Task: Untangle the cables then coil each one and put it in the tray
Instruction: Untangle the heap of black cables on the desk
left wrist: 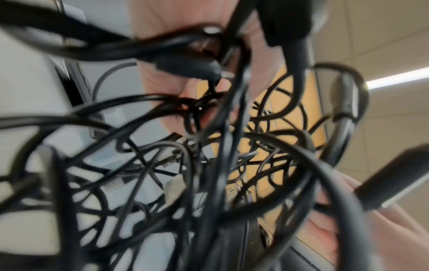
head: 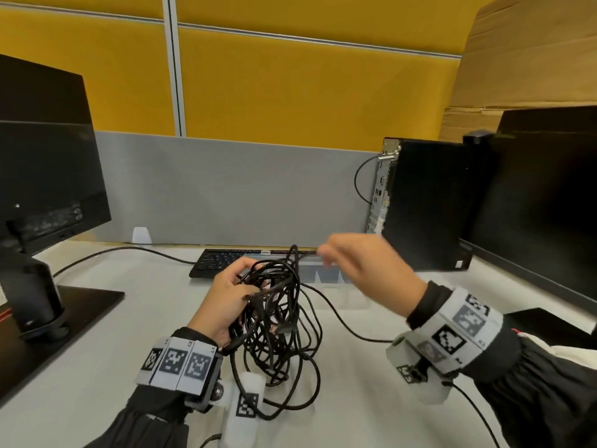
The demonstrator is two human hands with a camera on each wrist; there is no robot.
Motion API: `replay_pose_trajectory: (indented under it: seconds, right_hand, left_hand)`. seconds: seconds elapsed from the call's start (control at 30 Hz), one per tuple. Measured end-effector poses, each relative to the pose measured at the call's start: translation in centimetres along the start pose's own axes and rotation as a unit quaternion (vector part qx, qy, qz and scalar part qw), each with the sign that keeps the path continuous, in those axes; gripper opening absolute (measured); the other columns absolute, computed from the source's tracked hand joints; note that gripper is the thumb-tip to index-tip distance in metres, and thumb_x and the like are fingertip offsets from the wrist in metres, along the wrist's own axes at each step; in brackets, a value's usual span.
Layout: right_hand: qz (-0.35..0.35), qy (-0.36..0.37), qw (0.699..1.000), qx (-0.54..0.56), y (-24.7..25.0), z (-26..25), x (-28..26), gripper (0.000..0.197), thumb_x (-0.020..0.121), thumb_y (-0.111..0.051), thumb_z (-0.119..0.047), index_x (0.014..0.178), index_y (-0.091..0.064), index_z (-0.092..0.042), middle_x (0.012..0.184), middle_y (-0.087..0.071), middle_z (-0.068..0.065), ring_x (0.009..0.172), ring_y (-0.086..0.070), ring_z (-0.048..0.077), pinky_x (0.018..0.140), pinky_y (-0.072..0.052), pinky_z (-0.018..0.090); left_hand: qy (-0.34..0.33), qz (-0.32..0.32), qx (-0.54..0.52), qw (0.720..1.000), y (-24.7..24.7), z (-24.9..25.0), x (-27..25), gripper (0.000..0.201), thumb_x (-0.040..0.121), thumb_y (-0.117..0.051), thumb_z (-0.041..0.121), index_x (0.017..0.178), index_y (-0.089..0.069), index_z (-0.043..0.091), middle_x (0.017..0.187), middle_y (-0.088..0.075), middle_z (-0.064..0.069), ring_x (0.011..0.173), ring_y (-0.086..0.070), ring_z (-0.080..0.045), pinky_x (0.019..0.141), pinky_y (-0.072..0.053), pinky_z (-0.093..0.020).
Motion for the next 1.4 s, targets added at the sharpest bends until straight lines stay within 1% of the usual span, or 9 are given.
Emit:
replay_pose_trajectory:
  seconds: [0.1,0.33,0.63,0.7,0.8,0.9,1.07,1.27,1.4]
  right_hand:
    - [0.221,-0.101,0.96,0.139,3.9,4.2,-0.2,0.026,0.098,-0.043,-0.025,0.075,-0.053,-0.018,0.061,-0.045,-0.009,0.053,-0.042,0.007,0.054,-0.035,0.021]
    - [0.425,-0.304,0.775,0.356,8.1,10.3,-3.8,0.012,0.08,-0.039,-0.022,0.069,-0.044,-0.024,0.061,-0.032,-0.005,0.042,-0.032,0.006,0.044,-0.028,0.023]
    - [0.107,-0.328,0.937,0.051,4.9,13.9,-7.0,0.025,0.097,-0.044,-0.024,0.076,-0.056,-0.018,0.074,-0.054,0.004,0.073,-0.053,0.024,0.059,-0.037,0.026]
    - [-0.019,-0.336,0.94,-0.064,3.7,12.3,-6.8,0.021,0.095,-0.046,-0.034,0.103,-0.059,-0.02,0.095,-0.057,0.003,0.089,-0.056,0.021,0.069,-0.044,0.026]
    - [-0.007,-0.243,0.945,-0.217,3.2,7.0,-5.2,0.051,0.09,-0.038,-0.053,0.134,-0.041,-0.027,0.123,-0.047,0.0,0.116,-0.043,0.019,0.094,-0.04,0.038]
    - [-0.061,-0.155,0.985,-0.053,0.6,1.0,-3.5,0.057,0.084,-0.027,-0.06,0.133,-0.04,-0.032,0.122,-0.049,-0.011,0.116,-0.043,0.007,0.101,-0.037,0.034]
    - [-0.071,-0.146,0.937,0.309,-4.1,-1.6,-2.6,0.016,0.096,-0.048,-0.027,0.088,-0.059,-0.018,0.067,-0.063,-0.004,0.065,-0.057,0.011,0.074,-0.05,0.035]
    - [0.069,-0.12,0.979,0.148,-3.0,-0.8,-2.9,0.023,0.093,-0.046,-0.04,0.075,-0.06,-0.038,0.07,-0.058,-0.02,0.081,-0.051,0.003,0.081,-0.035,0.018]
    - [0.038,-0.117,0.956,0.265,-4.4,-1.6,-2.6,0.019,0.096,-0.049,-0.026,0.082,-0.06,-0.034,0.054,-0.053,-0.009,0.053,-0.05,0.005,0.065,-0.05,0.024]
  left_hand:
    - [-0.002,-0.022,-0.019,1.0,-0.2,0.4,-0.1,0.04,0.078,-0.039,-0.024,0.094,-0.059,0.007,0.076,-0.057,-0.011,0.049,-0.051,-0.015,0.04,-0.043,-0.022]
    - [0.015,-0.007,-0.062,0.998,0.7,0.4,0.0,0.045,0.074,-0.033,-0.026,0.086,-0.058,0.01,0.074,-0.053,-0.012,0.044,-0.049,-0.013,0.035,-0.039,-0.02]
    - [-0.014,0.017,-0.129,0.991,1.2,1.0,0.2,0.048,0.074,-0.033,-0.025,0.09,-0.059,0.013,0.08,-0.053,-0.012,0.044,-0.048,-0.013,0.036,-0.039,-0.019]
    - [-0.029,0.016,-0.136,0.99,1.3,1.0,0.3,0.048,0.075,-0.035,-0.025,0.089,-0.06,0.015,0.084,-0.056,-0.013,0.055,-0.052,-0.017,0.042,-0.044,-0.021]
    - [-0.054,0.015,-0.142,0.988,1.3,1.0,0.3,0.048,0.078,-0.039,-0.024,0.087,-0.059,0.019,0.085,-0.06,-0.012,0.065,-0.054,-0.02,0.046,-0.048,-0.021]
    - [-0.083,0.013,-0.132,0.988,1.2,0.9,0.3,0.051,0.078,-0.04,-0.023,0.083,-0.058,0.024,0.081,-0.064,-0.007,0.072,-0.055,-0.023,0.052,-0.049,-0.024]
    - [-0.169,-0.062,-0.157,0.971,0.4,2.4,-1.0,0.033,0.062,-0.08,0.009,0.078,-0.057,0.027,0.075,-0.063,0.0,0.068,-0.061,-0.015,0.051,-0.051,-0.021]
    - [-0.197,-0.055,-0.08,0.976,-0.1,2.8,-1.0,0.061,0.07,-0.07,-0.007,0.111,-0.043,0.029,0.087,-0.062,-0.003,0.069,-0.064,-0.012,0.059,-0.054,-0.022]
    - [-0.22,-0.06,-0.03,0.973,-0.3,2.9,-1.2,0.061,0.069,-0.073,0.003,0.114,-0.042,0.03,0.091,-0.068,0.004,0.08,-0.065,-0.014,0.066,-0.053,-0.023]
Point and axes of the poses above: each hand's wrist, its own x-axis towards the middle knuckle, its own y-axis out of the back of the hand, z = x × y, the point moved 5 cm from there along x, towards the middle knuckle
